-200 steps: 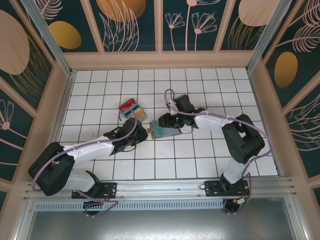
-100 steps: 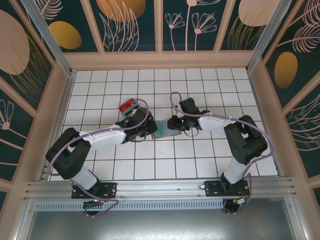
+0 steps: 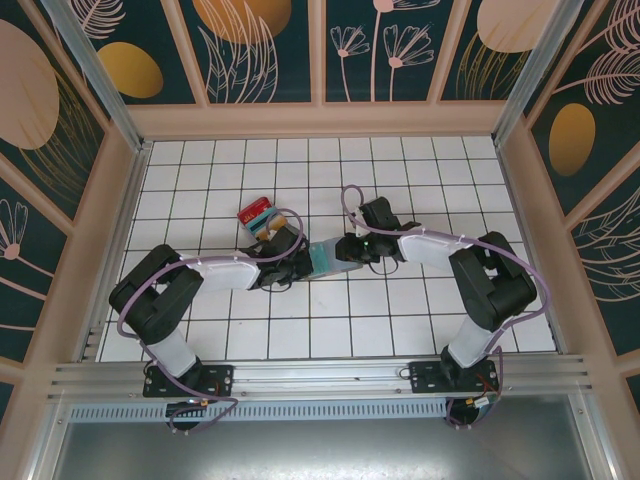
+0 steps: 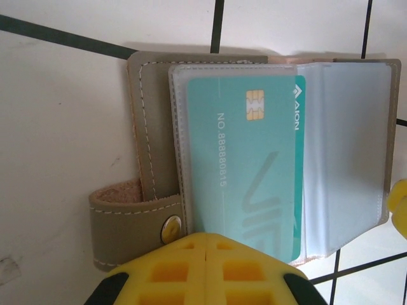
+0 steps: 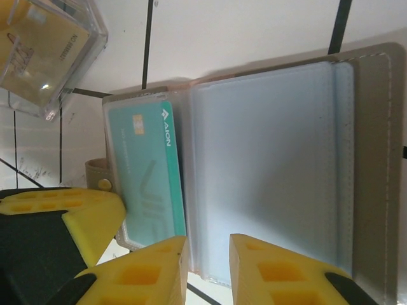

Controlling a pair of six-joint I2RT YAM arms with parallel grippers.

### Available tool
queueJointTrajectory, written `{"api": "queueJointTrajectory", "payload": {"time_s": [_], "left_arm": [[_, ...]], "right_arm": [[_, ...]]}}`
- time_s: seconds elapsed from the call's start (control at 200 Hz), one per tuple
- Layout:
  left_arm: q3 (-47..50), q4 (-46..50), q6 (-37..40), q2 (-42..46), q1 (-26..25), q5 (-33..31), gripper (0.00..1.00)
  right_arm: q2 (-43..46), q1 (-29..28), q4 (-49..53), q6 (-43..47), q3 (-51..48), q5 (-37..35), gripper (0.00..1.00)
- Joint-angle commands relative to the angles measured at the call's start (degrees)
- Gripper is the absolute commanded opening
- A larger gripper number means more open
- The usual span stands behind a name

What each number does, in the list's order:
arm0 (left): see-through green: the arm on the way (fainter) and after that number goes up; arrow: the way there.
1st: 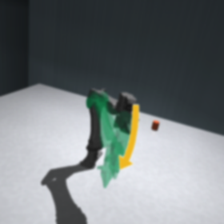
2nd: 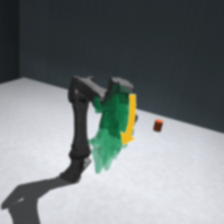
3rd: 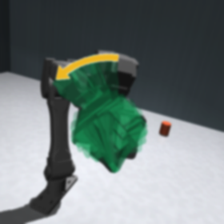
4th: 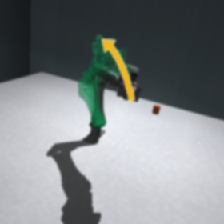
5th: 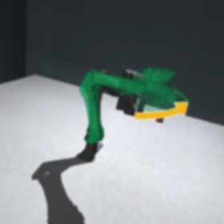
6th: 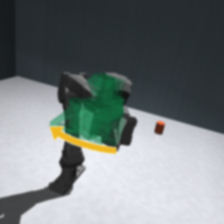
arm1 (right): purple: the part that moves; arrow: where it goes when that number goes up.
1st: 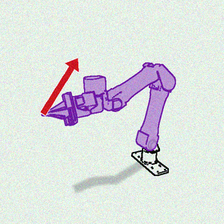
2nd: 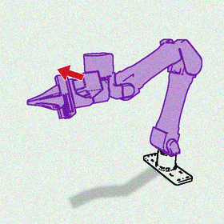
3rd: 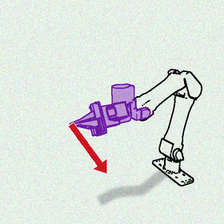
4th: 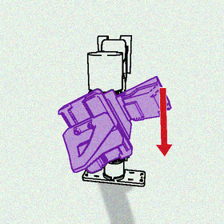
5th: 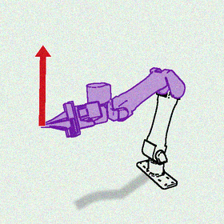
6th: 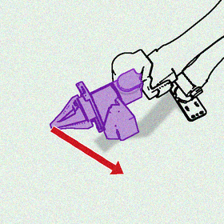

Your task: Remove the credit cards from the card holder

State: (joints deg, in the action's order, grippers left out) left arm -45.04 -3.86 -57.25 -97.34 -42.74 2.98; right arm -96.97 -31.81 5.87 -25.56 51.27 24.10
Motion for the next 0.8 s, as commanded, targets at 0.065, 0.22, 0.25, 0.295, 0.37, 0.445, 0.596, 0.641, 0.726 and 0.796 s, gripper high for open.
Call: {"api": "queueJointTrajectory", "payload": {"time_s": [0.065, 0.22, 0.25, 0.295, 0.37, 0.445, 0.596, 0.641, 0.726, 0.796], "left_arm": [[1.5, -1.0, -0.7, -0.6, 0.1, 0.6, 0.06], [1.6, -1.3, -0.8, -0.5, 0.2, 0.7, 0.06], [1.6, -1.3, -0.8, -0.5, 0.1, 0.7, 0.06], [1.6, -1.4, -0.8, -0.5, 0.2, 0.8, 0.06], [1.6, -1.5, -0.8, -0.5, 0.2, 0.9, 0.06], [1.5, -1.5, -0.8, -0.5, 0.2, 1.0, 0.06], [1.4, -1.6, -0.8, -0.5, 0.1, 1.1, 0.06], [1.5, -1.5, -0.7, -0.5, 0.1, 1.2, 0.06], [1.4, -1.6, -0.7, -0.5, 0.2, 1.3, 0.06], [1.4, -1.6, -0.7, -0.5, 0.2, 1.3, 0.06]], "right_arm": [[-2.9, -0.1, -1.0, 0.5, 2.8, 3.2, 0.26], [-5.5, -0.2, -1.3, 0.5, 4.1, 4.4, 0.26], [-5.9, -0.3, -1.5, 0.4, 4.2, 4.7, 0.25], [-6.4, -0.3, -1.9, 0.4, 4.3, 5.4, 0.24], [-6.9, -0.5, -2.1, 0.4, 4.7, 5.8, 0.23], [-7.3, -0.9, -2.2, 0.5, 5.1, 5.9, 0.23], [-9.0, -1.4, -2.0, 0.7, 5.9, 6.1, 0.23], [-9.3, -1.6, -2.0, 0.7, 6.0, 6.1, 0.23], [-9.6, -1.9, -1.9, 0.8, 6.3, 5.9, 0.23], [-10.2, -2.2, -1.7, 0.8, 6.7, 5.9, 0.23]]}}
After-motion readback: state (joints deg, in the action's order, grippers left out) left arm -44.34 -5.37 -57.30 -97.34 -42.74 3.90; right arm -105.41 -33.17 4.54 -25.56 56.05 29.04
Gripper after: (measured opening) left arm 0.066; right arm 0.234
